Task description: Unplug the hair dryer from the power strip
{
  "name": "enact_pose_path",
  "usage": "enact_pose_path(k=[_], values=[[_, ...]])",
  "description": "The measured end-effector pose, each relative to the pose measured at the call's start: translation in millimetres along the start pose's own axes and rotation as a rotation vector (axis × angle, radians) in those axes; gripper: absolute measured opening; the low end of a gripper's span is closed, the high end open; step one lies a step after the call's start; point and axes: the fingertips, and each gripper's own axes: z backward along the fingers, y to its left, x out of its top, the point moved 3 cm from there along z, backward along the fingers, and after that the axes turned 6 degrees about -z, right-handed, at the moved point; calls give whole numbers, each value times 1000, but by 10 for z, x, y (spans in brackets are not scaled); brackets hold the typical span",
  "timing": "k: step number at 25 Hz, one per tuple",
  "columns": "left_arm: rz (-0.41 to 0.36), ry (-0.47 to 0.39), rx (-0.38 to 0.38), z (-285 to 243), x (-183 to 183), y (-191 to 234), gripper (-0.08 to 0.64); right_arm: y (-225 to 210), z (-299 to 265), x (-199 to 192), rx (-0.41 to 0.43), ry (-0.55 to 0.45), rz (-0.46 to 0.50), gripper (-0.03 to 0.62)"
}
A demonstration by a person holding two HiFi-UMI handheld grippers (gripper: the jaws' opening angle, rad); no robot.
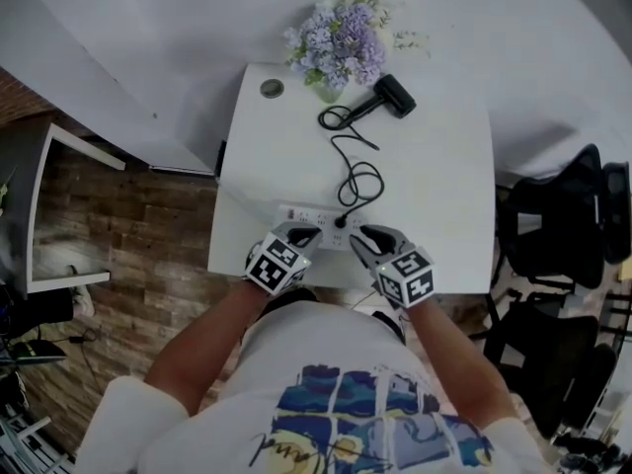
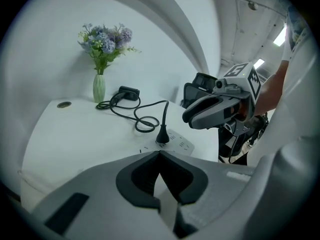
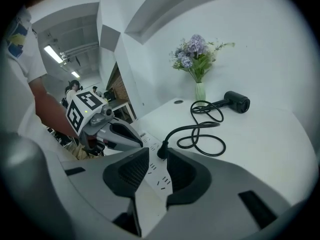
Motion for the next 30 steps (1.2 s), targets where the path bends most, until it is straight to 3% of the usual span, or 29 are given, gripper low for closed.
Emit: enact_pose_path(k=[15,22,30], values=[[-54,110,17,-141,3,34,2,-145,-473,19,-8,55,-52,121],[-50,190,26,-186,-40,45,2,-140,-581,36,-4,67,-49,112],[-28,201,17,-201,-38,61,2,-123,-591,29,7,62,-50,84]])
